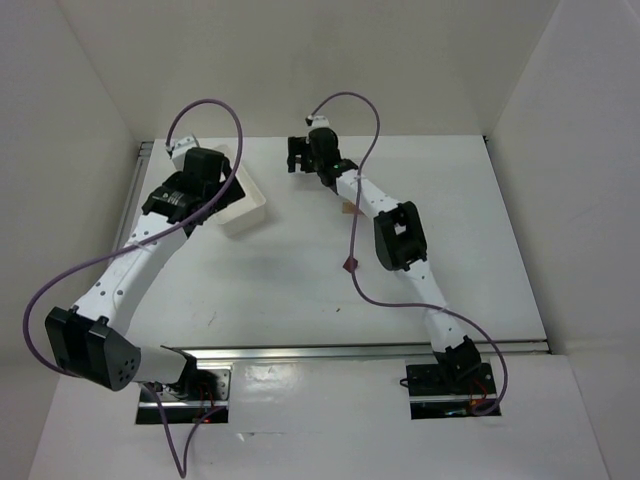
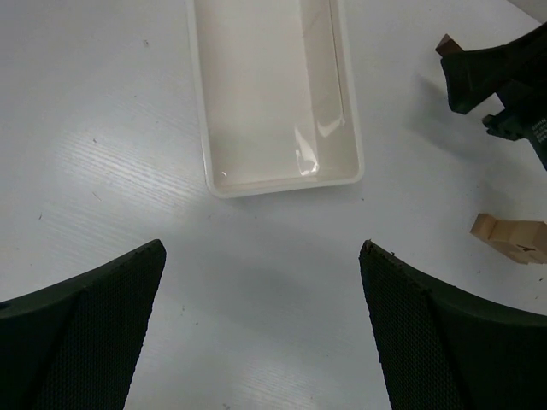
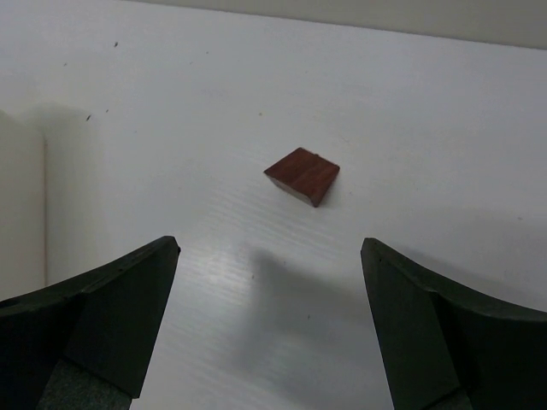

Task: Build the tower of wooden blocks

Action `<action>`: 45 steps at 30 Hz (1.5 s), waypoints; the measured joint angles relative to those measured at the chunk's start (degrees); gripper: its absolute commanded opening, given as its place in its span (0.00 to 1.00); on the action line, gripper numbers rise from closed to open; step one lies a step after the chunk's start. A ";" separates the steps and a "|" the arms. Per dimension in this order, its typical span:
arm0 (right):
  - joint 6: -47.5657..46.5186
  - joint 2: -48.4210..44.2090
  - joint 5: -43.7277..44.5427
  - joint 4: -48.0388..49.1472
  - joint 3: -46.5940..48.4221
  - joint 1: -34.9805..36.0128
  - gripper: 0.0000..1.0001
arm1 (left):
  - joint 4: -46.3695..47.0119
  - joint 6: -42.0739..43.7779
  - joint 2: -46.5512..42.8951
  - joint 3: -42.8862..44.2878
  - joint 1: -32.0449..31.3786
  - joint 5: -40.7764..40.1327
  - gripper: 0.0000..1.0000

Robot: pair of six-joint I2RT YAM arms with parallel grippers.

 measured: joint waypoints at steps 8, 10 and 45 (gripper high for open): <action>0.44 10.01 7.72 9.18 6.03 1.05 0.83 | -0.46 -0.72 -0.92 -3.43 0.00 2.34 1.00; 0.22 11.56 8.70 11.93 6.80 1.29 0.80 | -0.44 -0.72 -0.92 -3.50 0.07 2.78 1.00; -10.10 -4.42 1.46 35.30 -26.64 1.62 0.19 | 1.36 -0.09 -0.98 -4.68 0.26 8.33 1.00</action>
